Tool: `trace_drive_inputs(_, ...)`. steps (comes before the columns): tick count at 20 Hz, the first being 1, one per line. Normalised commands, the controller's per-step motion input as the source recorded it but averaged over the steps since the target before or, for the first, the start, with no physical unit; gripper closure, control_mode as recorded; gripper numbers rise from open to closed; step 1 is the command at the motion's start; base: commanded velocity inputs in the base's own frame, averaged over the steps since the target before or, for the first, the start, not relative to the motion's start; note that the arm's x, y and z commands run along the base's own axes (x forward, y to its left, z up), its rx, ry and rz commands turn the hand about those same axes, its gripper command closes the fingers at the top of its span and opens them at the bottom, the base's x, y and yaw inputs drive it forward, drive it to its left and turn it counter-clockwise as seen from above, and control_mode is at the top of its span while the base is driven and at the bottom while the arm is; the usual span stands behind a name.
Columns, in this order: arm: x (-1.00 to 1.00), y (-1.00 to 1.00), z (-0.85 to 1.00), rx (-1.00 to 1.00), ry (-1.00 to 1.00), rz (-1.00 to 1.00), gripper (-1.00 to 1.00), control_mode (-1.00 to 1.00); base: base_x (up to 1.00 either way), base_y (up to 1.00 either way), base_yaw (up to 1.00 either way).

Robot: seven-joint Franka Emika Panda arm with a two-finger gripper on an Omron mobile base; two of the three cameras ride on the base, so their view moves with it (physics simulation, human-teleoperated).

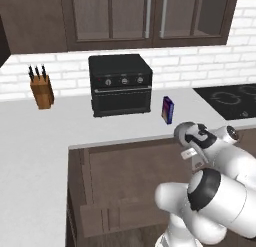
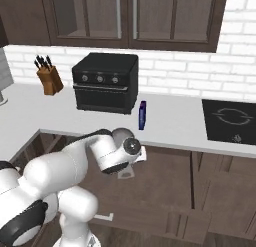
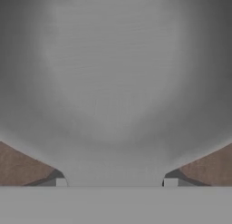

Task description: Pick the measuring cup from the drawer and place it on the counter.

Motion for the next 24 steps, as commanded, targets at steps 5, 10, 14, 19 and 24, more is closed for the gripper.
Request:
trace_drive_inputs(5,0.01,0.10,1.00,0.00,0.01,0.24,1.00,-1.00,0.00,0.00,0.00)
trace_drive_inputs(10,0.32,0.29,0.40,0.00,0.00,0.26,1.00,-1.00,0.00,0.00,0.00)
trace_drive_inputs(14,0.35,0.32,0.00,-0.04,0.02,0.21,1.00,-1.00,0.00,0.00,0.00)
trace_drive_inputs(19,0.55,0.15,0.07,-0.05,0.03,0.08,1.00,-1.00,0.00,0.00,0.00)
trace_drive_inputs(24,0.60,0.10,0.06,-0.07,0.05,0.00,1.00,-1.00,0.00,0.00,0.00)
